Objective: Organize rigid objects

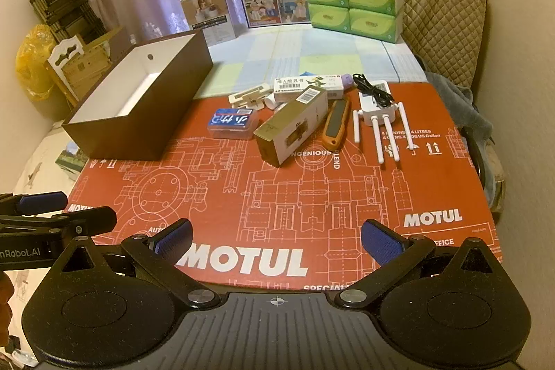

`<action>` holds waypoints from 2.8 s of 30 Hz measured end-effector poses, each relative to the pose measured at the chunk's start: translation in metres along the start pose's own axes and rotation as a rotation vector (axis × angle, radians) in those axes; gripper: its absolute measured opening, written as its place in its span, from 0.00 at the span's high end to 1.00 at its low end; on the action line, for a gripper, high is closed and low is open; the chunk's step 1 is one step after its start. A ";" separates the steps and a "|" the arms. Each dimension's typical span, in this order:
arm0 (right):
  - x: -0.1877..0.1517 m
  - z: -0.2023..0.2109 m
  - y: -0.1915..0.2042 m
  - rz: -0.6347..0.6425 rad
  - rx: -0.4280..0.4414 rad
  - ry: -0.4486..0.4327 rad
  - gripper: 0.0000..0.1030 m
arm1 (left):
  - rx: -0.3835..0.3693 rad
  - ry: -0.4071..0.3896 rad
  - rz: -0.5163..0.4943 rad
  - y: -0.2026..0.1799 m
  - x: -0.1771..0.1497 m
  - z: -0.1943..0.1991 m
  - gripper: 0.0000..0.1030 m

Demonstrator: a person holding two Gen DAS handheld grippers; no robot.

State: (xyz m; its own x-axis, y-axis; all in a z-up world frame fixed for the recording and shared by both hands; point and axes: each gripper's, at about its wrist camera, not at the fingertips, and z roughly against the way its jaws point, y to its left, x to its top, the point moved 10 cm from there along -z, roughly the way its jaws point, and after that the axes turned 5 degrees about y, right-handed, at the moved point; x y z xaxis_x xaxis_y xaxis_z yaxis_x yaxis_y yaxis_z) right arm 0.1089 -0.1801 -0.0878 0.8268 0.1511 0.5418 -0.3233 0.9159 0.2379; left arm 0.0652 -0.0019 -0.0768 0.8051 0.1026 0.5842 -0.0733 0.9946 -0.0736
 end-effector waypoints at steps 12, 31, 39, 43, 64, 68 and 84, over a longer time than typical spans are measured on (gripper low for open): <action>-0.001 -0.004 0.000 0.000 -0.001 0.001 0.02 | -0.002 0.002 0.000 0.000 -0.002 -0.001 0.12; 0.001 -0.007 0.003 -0.006 -0.010 0.009 0.02 | -0.015 0.011 -0.005 0.001 -0.003 -0.008 0.12; 0.004 -0.011 0.004 -0.014 -0.019 0.012 0.02 | -0.027 0.020 -0.015 0.004 0.003 -0.010 0.12; 0.005 -0.013 0.005 -0.019 -0.023 0.016 0.02 | -0.032 0.024 -0.020 0.007 0.005 -0.012 0.12; 0.015 -0.029 0.021 -0.072 -0.058 0.009 0.02 | -0.058 0.021 -0.059 0.035 0.023 -0.024 0.12; 0.013 -0.033 0.024 -0.092 -0.069 0.006 0.02 | -0.066 0.019 -0.076 0.041 0.025 -0.027 0.12; -0.004 -0.040 0.011 -0.184 -0.138 -0.008 0.02 | -0.130 0.071 -0.112 0.048 0.019 -0.062 0.12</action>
State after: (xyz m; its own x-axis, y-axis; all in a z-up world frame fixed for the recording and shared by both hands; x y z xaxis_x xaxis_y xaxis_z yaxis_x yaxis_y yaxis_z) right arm 0.1201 -0.1560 -0.1196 0.8622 -0.0260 0.5059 -0.1004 0.9701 0.2210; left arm 0.1135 0.0472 -0.1189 0.8440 -0.0145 0.5361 0.0919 0.9888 -0.1180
